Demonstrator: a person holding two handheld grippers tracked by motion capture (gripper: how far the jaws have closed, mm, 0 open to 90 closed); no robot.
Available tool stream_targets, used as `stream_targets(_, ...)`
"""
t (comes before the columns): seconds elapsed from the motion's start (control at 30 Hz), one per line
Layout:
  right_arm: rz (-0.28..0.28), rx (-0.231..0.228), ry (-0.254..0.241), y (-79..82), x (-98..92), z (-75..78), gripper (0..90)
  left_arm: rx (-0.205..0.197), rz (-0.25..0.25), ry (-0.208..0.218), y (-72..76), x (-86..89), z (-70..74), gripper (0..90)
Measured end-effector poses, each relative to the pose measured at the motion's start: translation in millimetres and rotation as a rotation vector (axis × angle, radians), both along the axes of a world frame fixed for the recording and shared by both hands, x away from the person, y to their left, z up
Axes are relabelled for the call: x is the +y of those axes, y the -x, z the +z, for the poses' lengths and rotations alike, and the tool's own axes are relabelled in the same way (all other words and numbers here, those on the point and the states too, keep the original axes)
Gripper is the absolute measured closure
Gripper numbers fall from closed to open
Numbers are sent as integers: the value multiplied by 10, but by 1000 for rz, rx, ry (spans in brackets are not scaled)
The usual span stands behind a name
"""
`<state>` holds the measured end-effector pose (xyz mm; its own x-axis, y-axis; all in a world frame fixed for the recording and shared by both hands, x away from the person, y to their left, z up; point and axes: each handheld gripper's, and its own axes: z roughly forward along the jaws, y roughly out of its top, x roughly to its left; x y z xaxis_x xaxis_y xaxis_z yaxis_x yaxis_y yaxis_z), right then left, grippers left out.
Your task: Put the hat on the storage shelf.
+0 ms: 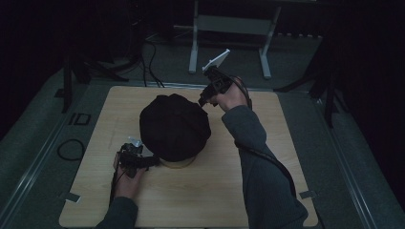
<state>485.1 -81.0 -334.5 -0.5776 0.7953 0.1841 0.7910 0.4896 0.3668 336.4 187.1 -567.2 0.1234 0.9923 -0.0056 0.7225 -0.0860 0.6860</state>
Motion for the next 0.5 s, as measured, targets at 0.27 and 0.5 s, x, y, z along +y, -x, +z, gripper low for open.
stream_targets(0.27,-2,2,24,-6,-157,-89,566,0,0,1,0,0,0,12)
stream_targets(0.5,-17,22,32,-17,-308,-208,573,0,0,1,0,0,0,12)
